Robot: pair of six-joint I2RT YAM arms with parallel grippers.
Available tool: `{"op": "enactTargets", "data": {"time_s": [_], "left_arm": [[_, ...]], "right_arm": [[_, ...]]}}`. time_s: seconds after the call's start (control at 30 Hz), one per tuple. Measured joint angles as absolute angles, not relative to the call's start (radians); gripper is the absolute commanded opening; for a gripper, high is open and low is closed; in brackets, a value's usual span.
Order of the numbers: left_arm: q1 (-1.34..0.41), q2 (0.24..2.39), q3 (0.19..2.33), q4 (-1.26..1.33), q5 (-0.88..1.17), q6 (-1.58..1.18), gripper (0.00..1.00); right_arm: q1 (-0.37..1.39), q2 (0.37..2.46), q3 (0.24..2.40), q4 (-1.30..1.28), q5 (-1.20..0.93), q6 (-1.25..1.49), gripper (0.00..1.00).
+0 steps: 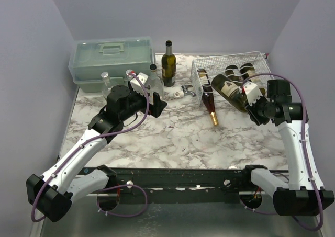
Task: Take the wine bottle off the wine rack
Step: Place the wine bottle at the center of the board.
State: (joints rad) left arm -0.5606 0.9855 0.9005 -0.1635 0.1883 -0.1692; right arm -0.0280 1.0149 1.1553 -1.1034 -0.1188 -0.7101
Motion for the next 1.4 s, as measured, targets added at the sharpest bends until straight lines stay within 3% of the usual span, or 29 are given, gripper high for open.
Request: {"op": "enactTargets", "data": {"time_s": [0.67,1.1,1.4], "left_arm": [[-0.561,0.985,0.899,-0.166,0.127,-0.122,0.99],[-0.561,0.966,0.892,-0.167,0.078,-0.092,0.99],[-0.561,0.965,0.892,-0.167,0.062,-0.084,0.99]], "right_arm": [[-0.028,1.228,1.620,-1.328,-0.208,-1.106,0.00],[-0.023,1.118,1.551,-1.365,-0.276,-1.625,0.00],[0.067,1.127,1.535,-1.366,-0.260,-1.762,0.00]]}}
